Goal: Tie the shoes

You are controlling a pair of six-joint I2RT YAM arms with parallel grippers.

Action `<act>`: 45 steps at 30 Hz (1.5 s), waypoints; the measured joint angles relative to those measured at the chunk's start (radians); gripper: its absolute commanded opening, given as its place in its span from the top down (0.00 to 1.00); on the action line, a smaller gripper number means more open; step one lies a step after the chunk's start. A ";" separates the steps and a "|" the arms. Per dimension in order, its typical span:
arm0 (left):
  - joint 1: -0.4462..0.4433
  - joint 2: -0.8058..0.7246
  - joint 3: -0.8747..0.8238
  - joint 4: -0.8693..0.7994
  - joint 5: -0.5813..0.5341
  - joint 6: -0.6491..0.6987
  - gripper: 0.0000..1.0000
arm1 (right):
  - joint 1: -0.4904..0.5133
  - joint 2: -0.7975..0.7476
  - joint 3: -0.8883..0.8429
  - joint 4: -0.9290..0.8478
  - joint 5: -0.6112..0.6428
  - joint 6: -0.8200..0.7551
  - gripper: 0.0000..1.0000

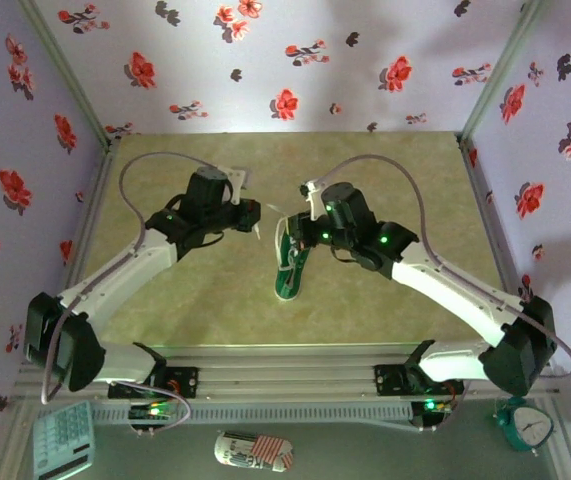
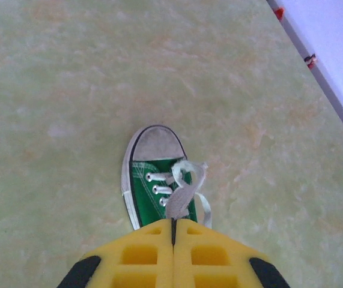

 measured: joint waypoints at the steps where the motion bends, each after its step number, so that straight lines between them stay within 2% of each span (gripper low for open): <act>1: 0.000 -0.009 -0.014 0.004 0.003 0.000 1.00 | -0.009 0.003 -0.003 0.002 0.006 0.004 1.00; 15: 0.000 -0.049 -0.101 0.042 0.017 0.018 1.00 | -0.044 0.115 0.000 0.015 -0.039 0.014 1.00; 21: 0.000 -0.110 -0.202 0.047 0.039 0.019 0.98 | -0.044 0.128 0.003 0.035 -0.095 -0.002 1.00; 31: 0.000 -0.167 -0.295 0.056 0.042 0.018 0.97 | -0.044 0.216 0.072 0.038 -0.091 -0.028 1.00; 37: 0.002 -0.167 -0.298 0.054 -0.025 0.003 0.98 | -0.044 0.242 0.088 0.029 -0.087 -0.047 1.00; 40: 0.003 -0.167 -0.298 0.017 -0.081 -0.001 0.93 | -0.044 0.246 0.089 0.027 -0.087 -0.054 1.00; 45: 0.003 -0.176 -0.354 0.010 -0.112 -0.016 0.84 | -0.044 0.261 0.092 0.032 -0.111 -0.054 1.00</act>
